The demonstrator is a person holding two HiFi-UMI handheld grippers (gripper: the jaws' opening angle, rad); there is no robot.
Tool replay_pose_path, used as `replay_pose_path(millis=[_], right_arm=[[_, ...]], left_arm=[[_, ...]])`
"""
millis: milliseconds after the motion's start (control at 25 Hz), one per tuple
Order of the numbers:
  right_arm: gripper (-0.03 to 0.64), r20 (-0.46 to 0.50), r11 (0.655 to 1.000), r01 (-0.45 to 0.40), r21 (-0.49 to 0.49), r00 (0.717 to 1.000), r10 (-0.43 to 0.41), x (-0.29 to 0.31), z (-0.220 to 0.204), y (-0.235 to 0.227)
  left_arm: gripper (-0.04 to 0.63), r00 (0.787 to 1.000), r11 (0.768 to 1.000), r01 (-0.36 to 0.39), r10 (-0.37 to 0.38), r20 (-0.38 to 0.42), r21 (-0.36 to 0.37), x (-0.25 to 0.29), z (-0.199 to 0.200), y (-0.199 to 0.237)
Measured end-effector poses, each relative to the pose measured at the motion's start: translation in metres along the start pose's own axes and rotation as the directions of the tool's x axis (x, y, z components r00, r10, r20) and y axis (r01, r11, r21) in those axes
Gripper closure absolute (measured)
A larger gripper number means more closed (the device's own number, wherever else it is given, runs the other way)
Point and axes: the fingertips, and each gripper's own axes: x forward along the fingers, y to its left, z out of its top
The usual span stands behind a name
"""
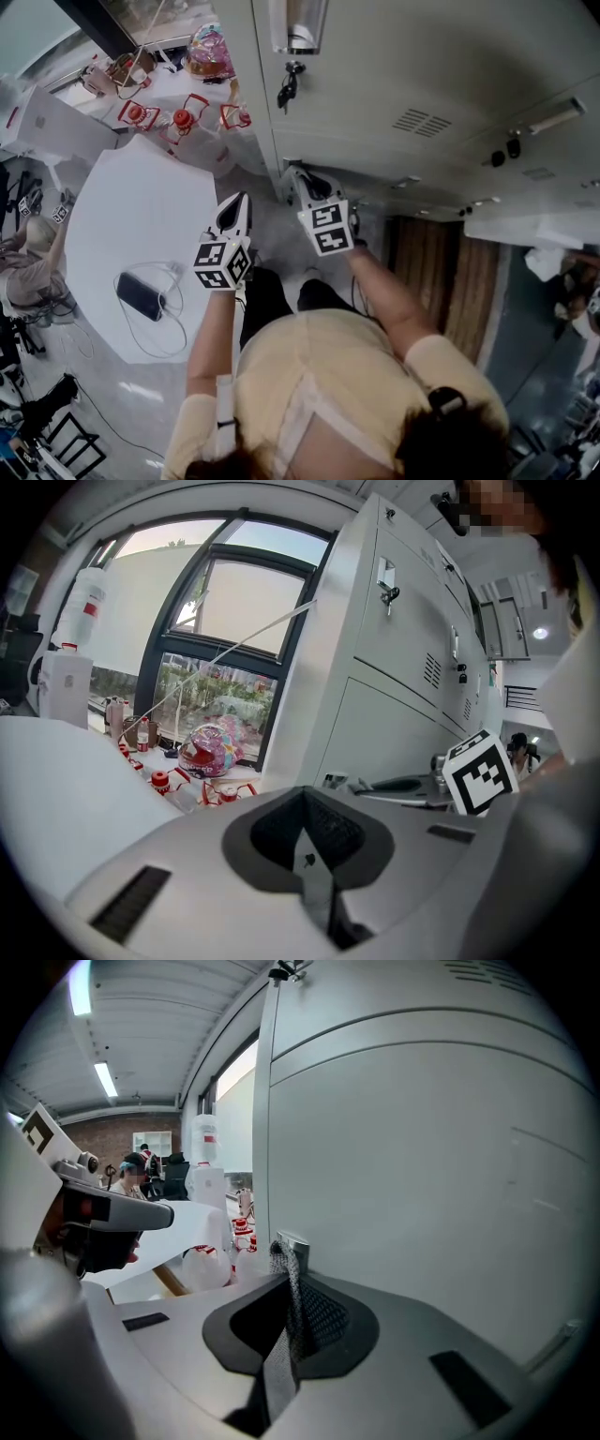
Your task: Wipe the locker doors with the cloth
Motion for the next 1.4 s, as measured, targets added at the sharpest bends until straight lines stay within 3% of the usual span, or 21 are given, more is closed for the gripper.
replay_pose_path(millis=[680,1400], right_arm=[[0.603,-0.018,0.988,0.144,0.062,0.99,-0.143,-0.037,-0.024,-0.066],[0.603,-0.069,0.943,0.307,0.127,0.951,-0.3,-0.083,-0.059,-0.137]], left_arm=[[0.594,0.998,0.998,0.06,-0.06,-0.029,0.003,0.019,-0.007,-0.019],[0.594,0.986,0.987,0.155,-0.153,-0.064,0.035,0.045,-0.011,-0.056]])
